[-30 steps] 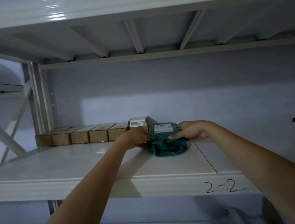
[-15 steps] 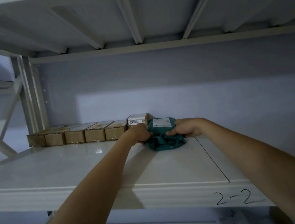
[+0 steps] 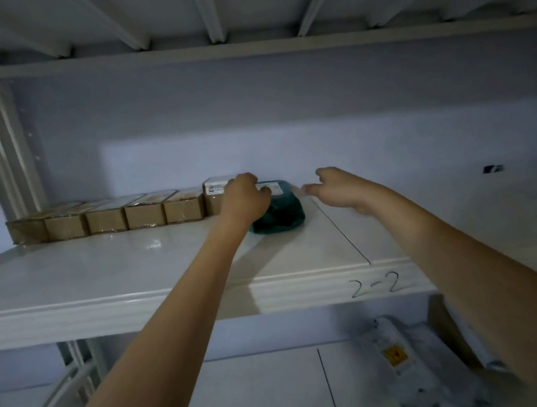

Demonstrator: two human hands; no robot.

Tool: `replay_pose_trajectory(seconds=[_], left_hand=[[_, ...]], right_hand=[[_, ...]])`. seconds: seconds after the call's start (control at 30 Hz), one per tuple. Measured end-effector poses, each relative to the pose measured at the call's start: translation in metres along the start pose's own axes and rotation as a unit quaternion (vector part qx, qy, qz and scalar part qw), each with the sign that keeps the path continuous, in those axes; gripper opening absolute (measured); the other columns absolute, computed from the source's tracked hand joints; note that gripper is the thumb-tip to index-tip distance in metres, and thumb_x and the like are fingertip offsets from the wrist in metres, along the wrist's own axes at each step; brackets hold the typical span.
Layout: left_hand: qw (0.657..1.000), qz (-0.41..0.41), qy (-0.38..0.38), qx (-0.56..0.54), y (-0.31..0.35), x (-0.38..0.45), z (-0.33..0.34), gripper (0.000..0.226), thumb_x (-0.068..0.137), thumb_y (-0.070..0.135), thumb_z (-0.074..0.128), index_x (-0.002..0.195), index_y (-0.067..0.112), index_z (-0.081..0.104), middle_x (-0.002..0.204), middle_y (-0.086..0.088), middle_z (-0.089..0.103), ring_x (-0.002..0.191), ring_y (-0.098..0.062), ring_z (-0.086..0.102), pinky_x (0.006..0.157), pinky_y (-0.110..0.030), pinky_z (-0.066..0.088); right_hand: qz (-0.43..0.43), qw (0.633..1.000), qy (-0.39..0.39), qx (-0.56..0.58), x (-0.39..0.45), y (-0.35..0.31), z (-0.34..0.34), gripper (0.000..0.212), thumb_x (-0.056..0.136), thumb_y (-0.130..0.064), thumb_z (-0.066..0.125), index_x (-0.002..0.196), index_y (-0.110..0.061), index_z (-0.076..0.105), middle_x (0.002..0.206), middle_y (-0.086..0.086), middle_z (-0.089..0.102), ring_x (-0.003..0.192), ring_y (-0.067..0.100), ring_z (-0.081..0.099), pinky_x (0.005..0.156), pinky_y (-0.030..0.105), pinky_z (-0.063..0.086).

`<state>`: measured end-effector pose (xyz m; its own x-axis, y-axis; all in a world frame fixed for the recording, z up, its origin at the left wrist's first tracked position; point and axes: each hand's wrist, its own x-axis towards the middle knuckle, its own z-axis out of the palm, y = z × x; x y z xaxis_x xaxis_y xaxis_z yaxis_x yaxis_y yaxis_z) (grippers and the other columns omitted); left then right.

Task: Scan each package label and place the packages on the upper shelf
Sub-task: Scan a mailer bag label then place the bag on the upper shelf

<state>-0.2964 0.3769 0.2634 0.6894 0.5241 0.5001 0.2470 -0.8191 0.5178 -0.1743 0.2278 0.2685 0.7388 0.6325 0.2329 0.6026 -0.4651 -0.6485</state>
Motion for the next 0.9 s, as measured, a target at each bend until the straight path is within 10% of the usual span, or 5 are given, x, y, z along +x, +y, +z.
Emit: replay_pose_trajectory(seconds=[0.4,0.6,0.7,0.9], left_hand=[[0.967,0.076,-0.055,-0.238,0.131,-0.134,0.073,0.03,0.093,0.017,0.053,0.12,0.015,0.067,0.119,-0.005,0.067,0.104,-0.02,0.064,0.092,-0.03,0.051],[0.95,0.131,-0.05,-0.28,0.195,-0.202,0.122,0.021,0.093,0.013,0.054,0.092,0.02,0.074,0.093,0.005,0.072,0.071,-0.014,0.065,0.059,-0.012,0.047],[0.949,0.129,-0.105,-0.27,0.217,-0.229,0.161,0.021,0.095,0.013,0.055,0.096,0.016,0.075,0.093,0.002,0.072,0.064,-0.005,0.058,0.055,-0.003,0.042],[0.945,0.018,-0.211,-0.249,0.215,-0.25,0.235,0.024,0.095,0.01,0.052,0.105,0.004,0.074,0.108,-0.013,0.073,0.098,-0.03,0.068,0.087,-0.037,0.056]], right_hand=[[0.042,0.988,0.15,0.017,-0.175,0.09,-0.069,0.052,0.101,-0.025,0.055,0.15,-0.012,0.045,0.151,0.01,0.048,0.139,0.023,0.046,0.115,0.036,0.036],[0.044,0.96,0.269,0.057,-0.258,0.153,-0.112,0.019,0.096,-0.008,0.058,0.105,-0.02,0.069,0.101,0.011,0.071,0.081,0.019,0.063,0.07,0.024,0.045],[0.082,0.955,0.277,0.06,-0.289,0.196,-0.121,0.019,0.096,-0.004,0.056,0.107,-0.01,0.071,0.105,0.016,0.071,0.084,0.026,0.065,0.068,0.025,0.048],[0.202,0.949,0.215,0.115,-0.304,0.286,-0.103,0.021,0.098,-0.01,0.054,0.107,-0.003,0.072,0.116,0.021,0.068,0.104,0.039,0.066,0.093,0.052,0.055]])
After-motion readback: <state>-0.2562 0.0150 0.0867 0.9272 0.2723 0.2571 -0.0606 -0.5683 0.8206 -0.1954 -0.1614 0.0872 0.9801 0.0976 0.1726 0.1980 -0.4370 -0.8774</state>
